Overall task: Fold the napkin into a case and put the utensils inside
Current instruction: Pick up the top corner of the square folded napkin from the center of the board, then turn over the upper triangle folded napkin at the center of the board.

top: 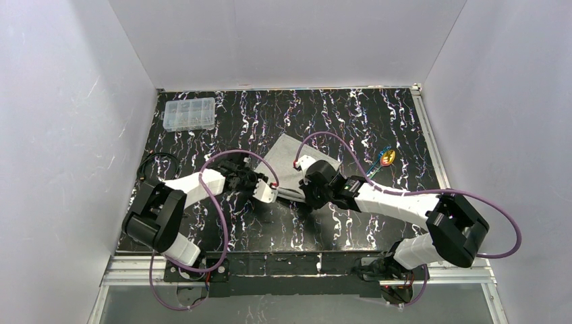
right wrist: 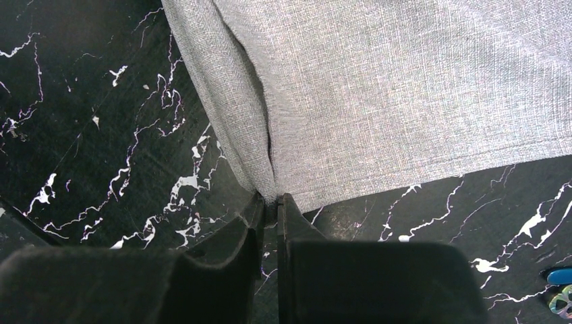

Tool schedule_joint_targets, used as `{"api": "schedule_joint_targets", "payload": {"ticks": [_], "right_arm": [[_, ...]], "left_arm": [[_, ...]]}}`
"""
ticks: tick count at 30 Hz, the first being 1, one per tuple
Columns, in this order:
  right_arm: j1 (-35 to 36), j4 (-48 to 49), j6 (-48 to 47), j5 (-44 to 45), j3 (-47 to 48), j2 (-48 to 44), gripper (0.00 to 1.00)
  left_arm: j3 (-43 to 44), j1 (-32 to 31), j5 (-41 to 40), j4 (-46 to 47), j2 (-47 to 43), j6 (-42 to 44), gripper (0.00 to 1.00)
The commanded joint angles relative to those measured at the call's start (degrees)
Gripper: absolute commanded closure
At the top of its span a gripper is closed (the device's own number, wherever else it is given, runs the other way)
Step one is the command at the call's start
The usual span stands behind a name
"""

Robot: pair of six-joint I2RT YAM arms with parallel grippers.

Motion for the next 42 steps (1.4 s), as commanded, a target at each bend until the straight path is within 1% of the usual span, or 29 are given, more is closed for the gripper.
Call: {"api": "schedule_joint_targets", "payload": {"ticks": [1, 3, 7, 10, 13, 16, 18, 21, 24, 28, 30, 31, 33, 35, 36, 38, 40, 42], "right_arm": [[-0.36, 0.69, 0.64, -0.60, 0.83, -1.55, 0.89], [-0.43, 0.49, 0.70, -0.69, 1.09, -1.42, 0.89], [-0.76, -0.65, 0.81, -1.14, 2.27, -2.65, 0.90], [-0.91, -3.15, 0.75, -2.38, 4.33, -4.29, 0.91], [-0.91, -6.70, 1.65, -5.02, 5.62, -6.35, 0.91], [-0.89, -9.73, 4.10, -11.19, 5.94, -9.42, 0.91], [-0.23, -12.91, 5.99, -14.50, 6.62, -13.08, 0.91], [1.49, -18.41, 8.89, -16.71, 9.83, -18.32, 0.91], [2.11, -21.91, 12.16, -19.71, 13.85, -22.42, 0.92], [2.12, -24.22, 13.87, -20.42, 18.70, -24.36, 0.92], [2.12, -23.84, 13.40, -19.71, 19.15, -23.79, 0.92], [2.12, -23.53, 12.82, -18.00, 19.05, -22.96, 0.92], [1.61, -22.52, 11.47, -15.29, 18.51, -20.91, 0.93], [-0.69, -20.70, 9.86, -12.84, 17.59, -18.06, 0.94], [-2.75, -19.70, 9.16, -12.86, 17.10, -16.27, 0.95], [-7.35, -16.29, 7.84, -13.55, 15.79, -12.88, 0.95], [-11.44, -12.62, 7.31, -14.36, 14.59, -9.59, 0.95], [-13.99, -9.87, 6.41, -13.88, 14.34, -6.06, 0.95]], "left_arm": [[-1.16, -1.09, -1.91, -4.36, 2.50, -2.71, 0.80], [-0.28, -1.12, -2.03, -5.12, 1.99, -3.86, 1.00], [3.53, -1.12, -1.69, -11.06, -0.05, -7.09, 1.00], [6.95, -1.12, 0.12, -19.02, -3.66, -9.10, 1.00], [11.40, -1.12, 2.30, -30.53, -8.14, -11.24, 1.00], [15.28, -1.12, 4.97, -43.93, -13.04, -10.75, 1.00], [18.21, -1.20, 7.46, -55.47, -16.31, -9.92, 1.00], [23.57, -1.75, 10.79, -67.69, -19.73, -10.45, 1.00], [31.25, -2.33, 14.35, -78.96, -20.26, -12.07, 1.00], [40.50, -2.38, 17.75, -87.52, -17.50, -15.47, 1.00], [42.53, -2.35, 18.74, -89.00, -15.39, -17.50, 1.00], [42.97, -2.35, 18.77, -88.94, -14.40, -17.97, 1.00], [42.73, -2.35, 17.29, -87.17, -12.04, -18.43, 1.00], [41.15, -2.39, 13.56, -82.74, -9.59, -19.45, 1.00], [40.07, -2.29, 10.55, -80.14, -8.03, -19.71, 1.00], [39.29, -1.24, 7.78, -75.11, -3.79, -19.95, 1.00], [40.33, 0.33, 5.61, -70.49, 1.92, -21.93, 1.00], [42.70, 2.15, 3.21, -65.60, 7.38, -24.87, 1.00]]}}
